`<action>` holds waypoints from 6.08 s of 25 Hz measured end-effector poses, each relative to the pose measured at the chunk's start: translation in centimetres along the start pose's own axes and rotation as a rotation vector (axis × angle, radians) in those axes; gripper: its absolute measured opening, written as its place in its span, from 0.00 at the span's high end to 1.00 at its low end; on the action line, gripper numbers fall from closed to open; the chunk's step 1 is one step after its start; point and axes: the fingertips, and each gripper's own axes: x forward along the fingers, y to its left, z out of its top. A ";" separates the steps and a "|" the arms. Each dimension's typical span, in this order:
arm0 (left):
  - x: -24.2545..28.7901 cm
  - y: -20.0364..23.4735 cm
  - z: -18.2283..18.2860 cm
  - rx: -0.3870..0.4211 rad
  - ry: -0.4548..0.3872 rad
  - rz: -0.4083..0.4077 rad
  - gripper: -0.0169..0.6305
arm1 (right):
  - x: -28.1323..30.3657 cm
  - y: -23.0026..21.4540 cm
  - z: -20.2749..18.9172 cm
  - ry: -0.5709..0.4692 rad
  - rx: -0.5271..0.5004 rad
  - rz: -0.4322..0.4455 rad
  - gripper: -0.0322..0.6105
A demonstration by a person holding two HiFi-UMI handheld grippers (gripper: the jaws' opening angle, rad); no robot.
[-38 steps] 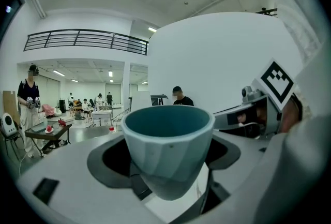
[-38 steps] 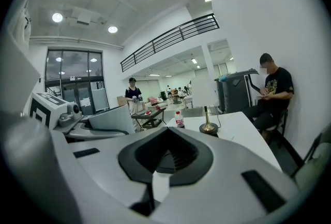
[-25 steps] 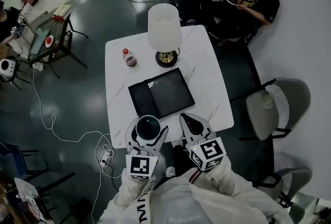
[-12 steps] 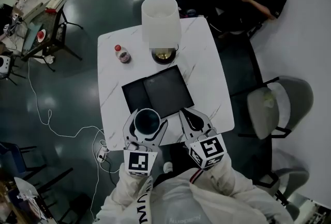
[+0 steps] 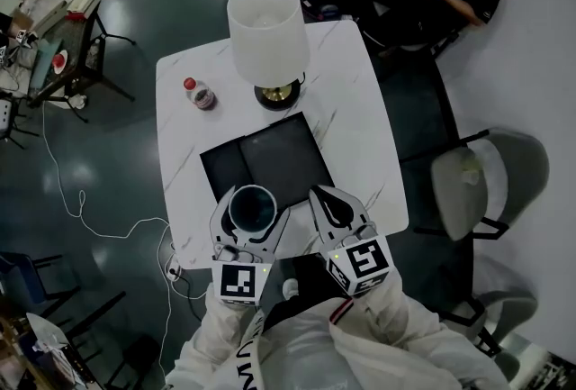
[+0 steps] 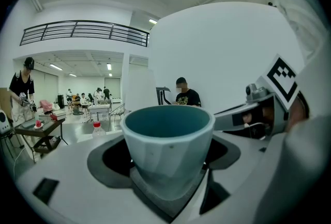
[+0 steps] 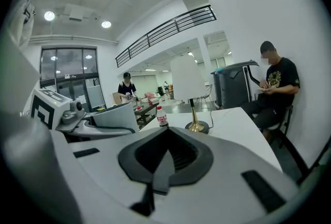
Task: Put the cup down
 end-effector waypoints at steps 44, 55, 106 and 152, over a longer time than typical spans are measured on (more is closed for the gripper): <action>13.3 -1.0 -5.1 0.137 0.033 -0.124 0.35 | 6.9 -9.3 -4.3 0.035 0.057 -0.080 0.94; 15.5 -2.0 -6.9 0.105 0.041 -0.156 0.35 | 8.1 -11.3 -5.4 0.040 0.080 -0.101 0.94; 17.5 -3.5 -9.7 0.075 0.118 -0.228 0.35 | 8.8 -14.8 -8.7 0.048 0.173 -0.174 0.94; 8.3 -2.4 -9.5 0.052 0.119 -0.091 0.35 | 0.7 -8.0 -8.3 -0.037 0.165 -0.199 0.94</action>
